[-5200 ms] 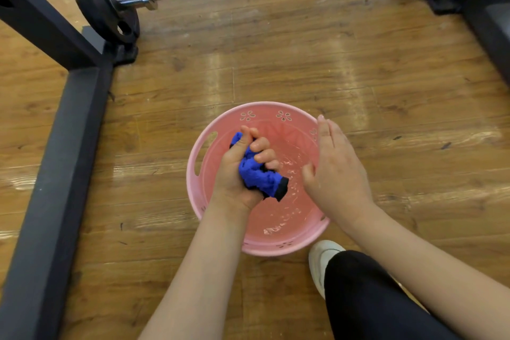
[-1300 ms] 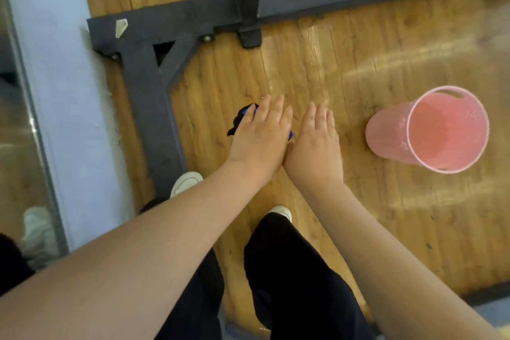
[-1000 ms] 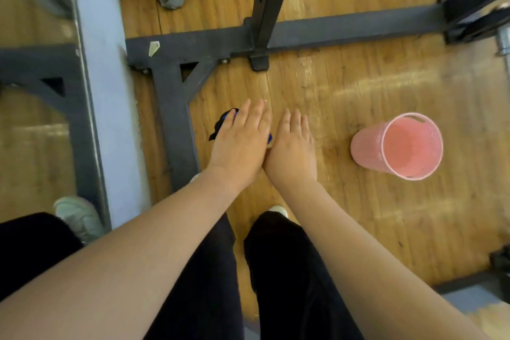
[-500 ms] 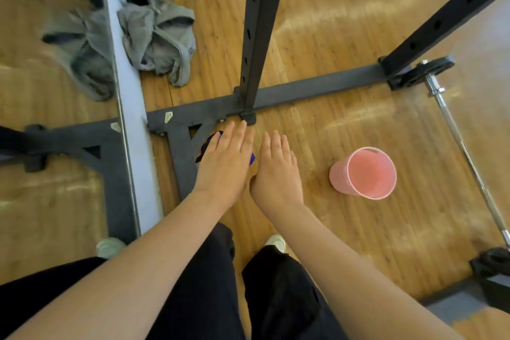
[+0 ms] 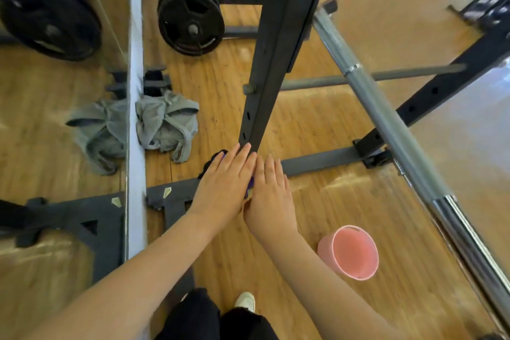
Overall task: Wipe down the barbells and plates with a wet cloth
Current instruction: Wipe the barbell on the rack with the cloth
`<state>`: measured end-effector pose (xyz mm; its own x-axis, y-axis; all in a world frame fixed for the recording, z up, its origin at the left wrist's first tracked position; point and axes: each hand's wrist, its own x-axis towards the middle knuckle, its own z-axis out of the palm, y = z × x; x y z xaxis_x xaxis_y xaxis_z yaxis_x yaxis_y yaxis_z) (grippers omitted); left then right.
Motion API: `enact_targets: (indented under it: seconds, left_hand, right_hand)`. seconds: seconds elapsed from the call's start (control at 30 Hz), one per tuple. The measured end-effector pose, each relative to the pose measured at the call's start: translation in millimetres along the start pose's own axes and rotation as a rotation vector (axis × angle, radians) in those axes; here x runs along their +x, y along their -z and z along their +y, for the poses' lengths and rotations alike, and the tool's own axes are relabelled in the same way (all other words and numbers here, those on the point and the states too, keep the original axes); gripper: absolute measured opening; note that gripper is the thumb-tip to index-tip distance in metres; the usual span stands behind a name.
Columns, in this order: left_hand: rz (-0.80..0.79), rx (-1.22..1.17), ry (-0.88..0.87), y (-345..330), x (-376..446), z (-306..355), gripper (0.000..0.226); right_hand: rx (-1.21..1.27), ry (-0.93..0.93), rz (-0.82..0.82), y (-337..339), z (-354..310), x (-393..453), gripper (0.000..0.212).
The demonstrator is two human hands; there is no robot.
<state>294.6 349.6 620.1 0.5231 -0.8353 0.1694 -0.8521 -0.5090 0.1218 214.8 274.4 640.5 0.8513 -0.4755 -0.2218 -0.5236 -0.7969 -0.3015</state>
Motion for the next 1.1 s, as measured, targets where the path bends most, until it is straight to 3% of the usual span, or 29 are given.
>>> enact_targets:
  seconds: [0.2, 0.33, 0.5, 0.7, 0.83, 0.97, 1.1]
  left_hand:
    - [0.082, -0.006, -0.189, 63.1, 34.3, 14.5, 0.078]
    - [0.184, -0.054, -0.430, 94.3, 71.6, 20.4, 0.062]
    - [0.353, -0.196, -0.665, 130.3, 132.8, 32.2, 0.059]
    - [0.362, -0.280, -0.886, 143.7, 202.6, 25.5, 0.061]
    - [0.296, -0.060, -1.019, 151.7, 231.8, 24.3, 0.059]
    - [0.273, 0.021, -1.043, 145.9, 245.6, 37.3, 0.055]
    - [0.186, 0.025, -1.040, 141.1, 259.1, 41.0, 0.090]
  right_hand:
    - [0.098, 0.050, 0.179, 64.5, 0.5, -4.1, 0.080]
    - [0.203, 0.050, 0.434, 100.9, -6.1, -9.3, 0.081]
    - [0.240, 0.008, 0.660, 150.4, 4.8, 5.2, 0.081]
    - [0.265, -0.104, 0.602, 198.3, 10.0, 41.9, 0.087]
    - [-0.056, -0.336, 0.578, 206.6, 13.7, 56.6, 0.093]
    - [-0.059, -0.497, 0.565, 202.4, 13.5, 55.0, 0.086]
    - [0.002, -0.584, 0.542, 200.7, 21.3, 60.8, 0.084]
